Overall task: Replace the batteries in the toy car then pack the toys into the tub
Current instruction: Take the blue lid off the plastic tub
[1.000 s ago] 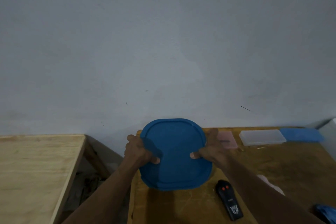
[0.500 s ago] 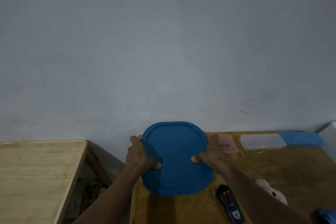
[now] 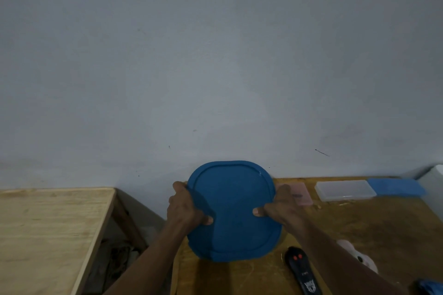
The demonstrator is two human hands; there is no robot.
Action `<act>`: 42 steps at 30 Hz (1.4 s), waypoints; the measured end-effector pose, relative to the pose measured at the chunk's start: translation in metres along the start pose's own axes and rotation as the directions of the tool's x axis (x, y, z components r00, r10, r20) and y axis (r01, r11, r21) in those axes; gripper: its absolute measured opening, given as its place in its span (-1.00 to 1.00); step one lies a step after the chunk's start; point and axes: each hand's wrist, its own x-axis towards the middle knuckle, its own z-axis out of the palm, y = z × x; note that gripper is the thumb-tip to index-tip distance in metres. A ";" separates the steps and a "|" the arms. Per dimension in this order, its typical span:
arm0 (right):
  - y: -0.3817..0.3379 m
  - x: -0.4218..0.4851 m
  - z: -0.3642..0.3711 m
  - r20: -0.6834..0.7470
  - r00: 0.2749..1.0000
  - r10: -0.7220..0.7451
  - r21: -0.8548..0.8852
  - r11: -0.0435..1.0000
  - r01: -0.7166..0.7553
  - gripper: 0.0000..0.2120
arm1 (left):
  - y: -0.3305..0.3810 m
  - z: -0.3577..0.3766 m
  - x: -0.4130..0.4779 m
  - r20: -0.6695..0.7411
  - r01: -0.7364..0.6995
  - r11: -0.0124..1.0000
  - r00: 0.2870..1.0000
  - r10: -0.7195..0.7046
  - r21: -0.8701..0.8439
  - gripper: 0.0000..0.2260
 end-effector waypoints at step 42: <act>0.176 -0.174 0.012 0.119 0.921 -0.370 -0.398 0.832 0.386 -0.60 | -0.129 0.040 -0.223 0.097 -0.064 0.959 0.995 0.039 0.275 -0.02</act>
